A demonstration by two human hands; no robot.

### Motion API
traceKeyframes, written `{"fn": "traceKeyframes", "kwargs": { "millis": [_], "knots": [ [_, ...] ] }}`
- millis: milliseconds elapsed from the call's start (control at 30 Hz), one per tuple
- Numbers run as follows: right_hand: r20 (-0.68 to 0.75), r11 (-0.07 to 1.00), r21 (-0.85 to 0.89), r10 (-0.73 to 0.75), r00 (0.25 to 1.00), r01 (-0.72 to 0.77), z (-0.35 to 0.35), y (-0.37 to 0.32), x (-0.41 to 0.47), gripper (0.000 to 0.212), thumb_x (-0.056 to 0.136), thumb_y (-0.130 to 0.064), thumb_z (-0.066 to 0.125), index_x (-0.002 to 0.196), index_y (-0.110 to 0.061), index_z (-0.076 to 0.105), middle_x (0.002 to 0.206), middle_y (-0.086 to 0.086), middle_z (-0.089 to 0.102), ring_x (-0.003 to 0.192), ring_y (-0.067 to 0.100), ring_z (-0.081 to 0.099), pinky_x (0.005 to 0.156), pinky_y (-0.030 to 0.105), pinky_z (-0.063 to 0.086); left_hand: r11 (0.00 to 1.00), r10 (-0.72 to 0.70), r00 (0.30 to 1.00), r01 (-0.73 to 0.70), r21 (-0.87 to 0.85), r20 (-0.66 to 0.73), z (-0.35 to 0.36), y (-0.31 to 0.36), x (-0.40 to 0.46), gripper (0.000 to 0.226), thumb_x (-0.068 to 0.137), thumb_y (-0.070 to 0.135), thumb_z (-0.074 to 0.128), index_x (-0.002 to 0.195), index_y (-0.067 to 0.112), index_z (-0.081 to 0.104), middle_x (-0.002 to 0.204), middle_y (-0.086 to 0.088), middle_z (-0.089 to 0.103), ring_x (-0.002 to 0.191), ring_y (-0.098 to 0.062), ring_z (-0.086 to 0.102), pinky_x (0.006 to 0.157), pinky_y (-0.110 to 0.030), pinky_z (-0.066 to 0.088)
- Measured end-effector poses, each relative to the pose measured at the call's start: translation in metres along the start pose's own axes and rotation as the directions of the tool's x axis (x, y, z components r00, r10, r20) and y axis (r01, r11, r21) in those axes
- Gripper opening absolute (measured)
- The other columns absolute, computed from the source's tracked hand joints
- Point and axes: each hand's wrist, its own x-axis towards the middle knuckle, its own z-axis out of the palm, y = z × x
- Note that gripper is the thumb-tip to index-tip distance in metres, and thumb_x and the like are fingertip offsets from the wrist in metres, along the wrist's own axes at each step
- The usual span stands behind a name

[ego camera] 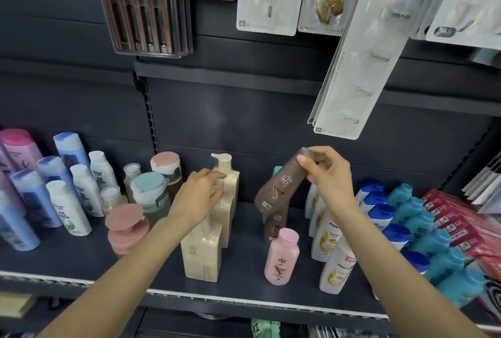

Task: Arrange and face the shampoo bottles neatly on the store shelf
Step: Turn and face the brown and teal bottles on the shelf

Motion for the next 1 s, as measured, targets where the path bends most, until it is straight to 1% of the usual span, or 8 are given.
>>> {"fn": "traceKeyframes", "kwargs": {
  "millis": [100,233,367,500,600,767,867,1000],
  "knots": [
    [0.038,0.996,-0.094,-0.005,0.999,0.008,0.004,0.016,0.000,0.020,0.082,-0.017,0.072,0.100,-0.017,0.063,0.085,-0.011,0.061,0.080,0.009,0.061,0.074,0.027,0.053,0.993,0.003,0.998,-0.010,0.118,0.059,0.000,-0.004,-0.001,0.040,0.092,0.030,0.056,0.131,0.024,0.052,0.134,0.001,0.052,0.117,-0.023,0.046,0.095,-0.039,0.043],
    [0.135,0.989,-0.142,-0.015,0.991,0.034,0.009,0.032,0.001,0.017,0.082,-0.009,0.071,0.097,-0.012,0.064,0.086,-0.007,0.063,0.077,0.004,0.058,0.065,0.011,0.049,0.973,-0.027,0.977,-0.023,0.229,0.212,-0.001,-0.008,0.001,0.056,0.092,0.045,0.052,0.143,0.029,0.035,0.155,0.004,0.025,0.138,-0.021,0.028,0.107,-0.039,0.033],
    [0.188,0.977,-0.215,0.027,0.982,0.014,0.015,0.053,0.001,0.018,0.080,-0.009,0.072,0.096,-0.014,0.066,0.092,0.001,0.064,0.077,0.004,0.058,0.064,0.008,0.048,0.970,-0.067,0.960,-0.001,0.244,0.273,-0.002,-0.013,0.004,0.063,0.091,0.053,0.048,0.147,0.033,0.026,0.158,0.007,0.015,0.144,-0.017,0.016,0.113,-0.040,0.025],
    [0.194,0.964,-0.267,0.062,0.979,-0.008,0.019,0.071,-0.002,0.019,0.079,-0.007,0.072,0.097,-0.012,0.066,0.089,-0.004,0.062,0.078,0.002,0.057,0.063,0.006,0.046,0.973,-0.070,0.961,0.007,0.231,0.267,0.001,-0.016,0.003,0.062,0.092,0.053,0.044,0.147,0.034,0.025,0.158,0.008,0.015,0.144,-0.014,0.013,0.114,-0.039,0.023],
    [0.214,0.944,-0.327,0.119,0.970,-0.044,0.020,0.084,-0.003,0.021,0.077,-0.006,0.074,0.096,-0.012,0.066,0.089,-0.002,0.063,0.081,0.010,0.059,0.067,0.010,0.045,0.972,-0.073,0.966,0.014,0.233,0.246,0.002,-0.015,0.002,0.061,0.093,0.051,0.044,0.147,0.033,0.025,0.158,0.008,0.016,0.144,-0.014,0.012,0.113,-0.038,0.021],
    [0.279,0.901,-0.420,0.247,0.928,-0.113,0.024,0.101,-0.001,0.025,0.074,-0.007,0.078,0.093,-0.016,0.066,0.097,0.003,0.065,0.097,0.020,0.061,0.085,0.033,0.051,0.976,-0.064,0.974,0.016,0.215,0.217,0.005,-0.016,0.001,0.060,0.092,0.051,0.046,0.147,0.033,0.028,0.157,0.007,0.017,0.144,-0.014,0.013,0.114,-0.036,0.019],
    [0.289,0.860,-0.493,0.308,0.906,-0.135,0.025,0.105,-0.001,0.029,0.071,-0.008,0.080,0.097,-0.013,0.067,0.101,0.004,0.064,0.096,0.016,0.058,0.088,0.035,0.050,0.980,-0.067,0.977,0.026,0.198,0.204,0.006,-0.017,0.000,0.059,0.092,0.049,0.045,0.146,0.034,0.027,0.157,0.009,0.017,0.144,-0.012,0.011,0.114,-0.036,0.018],
    [0.291,0.852,-0.502,0.332,0.897,-0.152,0.023,0.101,-0.001,0.027,0.070,-0.007,0.081,0.090,-0.016,0.064,0.100,0.008,0.063,0.095,0.017,0.058,0.087,0.034,0.049,0.986,-0.083,0.976,0.052,0.159,0.200,0.007,-0.016,-0.003,0.060,0.092,0.047,0.048,0.147,0.034,0.027,0.157,0.009,0.016,0.145,-0.011,0.009,0.113,-0.039,0.019]
  ]
}}
